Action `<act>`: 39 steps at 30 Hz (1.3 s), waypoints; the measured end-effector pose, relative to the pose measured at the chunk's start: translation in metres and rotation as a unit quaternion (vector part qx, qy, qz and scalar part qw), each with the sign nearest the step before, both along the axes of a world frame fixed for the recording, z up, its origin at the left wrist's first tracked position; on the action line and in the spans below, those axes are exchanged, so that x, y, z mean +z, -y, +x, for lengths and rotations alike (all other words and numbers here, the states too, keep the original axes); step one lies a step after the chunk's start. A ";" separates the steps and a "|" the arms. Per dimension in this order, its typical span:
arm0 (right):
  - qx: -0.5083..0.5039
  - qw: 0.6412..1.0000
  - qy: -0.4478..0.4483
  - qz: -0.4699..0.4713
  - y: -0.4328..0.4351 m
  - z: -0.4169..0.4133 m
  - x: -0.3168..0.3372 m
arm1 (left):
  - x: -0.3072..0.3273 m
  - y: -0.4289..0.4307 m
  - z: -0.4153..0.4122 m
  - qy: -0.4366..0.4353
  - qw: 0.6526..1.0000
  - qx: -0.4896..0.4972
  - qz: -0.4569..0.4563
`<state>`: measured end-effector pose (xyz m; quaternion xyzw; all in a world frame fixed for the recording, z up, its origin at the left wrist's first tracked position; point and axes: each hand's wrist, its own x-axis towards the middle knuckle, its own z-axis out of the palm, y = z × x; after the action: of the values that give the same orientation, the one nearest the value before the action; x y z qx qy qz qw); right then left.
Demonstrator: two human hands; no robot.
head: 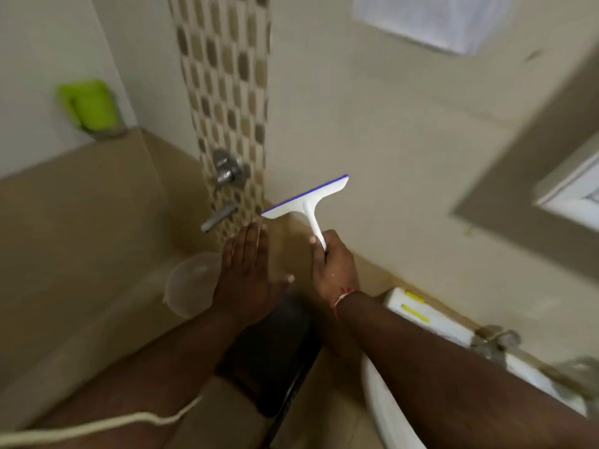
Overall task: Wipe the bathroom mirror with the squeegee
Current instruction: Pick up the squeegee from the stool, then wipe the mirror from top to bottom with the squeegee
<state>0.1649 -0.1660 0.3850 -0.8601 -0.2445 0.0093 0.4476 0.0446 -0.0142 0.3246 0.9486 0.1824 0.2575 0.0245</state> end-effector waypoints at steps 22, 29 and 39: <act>-0.163 0.915 0.257 0.264 0.217 -0.022 0.403 | 0.449 0.196 0.106 0.241 0.931 -0.236 0.138; -0.238 0.884 0.259 0.309 0.278 -0.032 0.453 | 0.514 0.244 0.120 0.264 0.910 -0.274 0.162; -0.211 0.889 0.173 0.367 0.305 -0.032 0.509 | 0.592 0.240 0.157 0.289 0.891 -0.321 0.141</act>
<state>0.1327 -0.4707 0.8944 -0.6536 -0.1171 -0.3249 0.6734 0.2014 -0.2538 0.9169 0.8325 -0.1858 0.5214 0.0239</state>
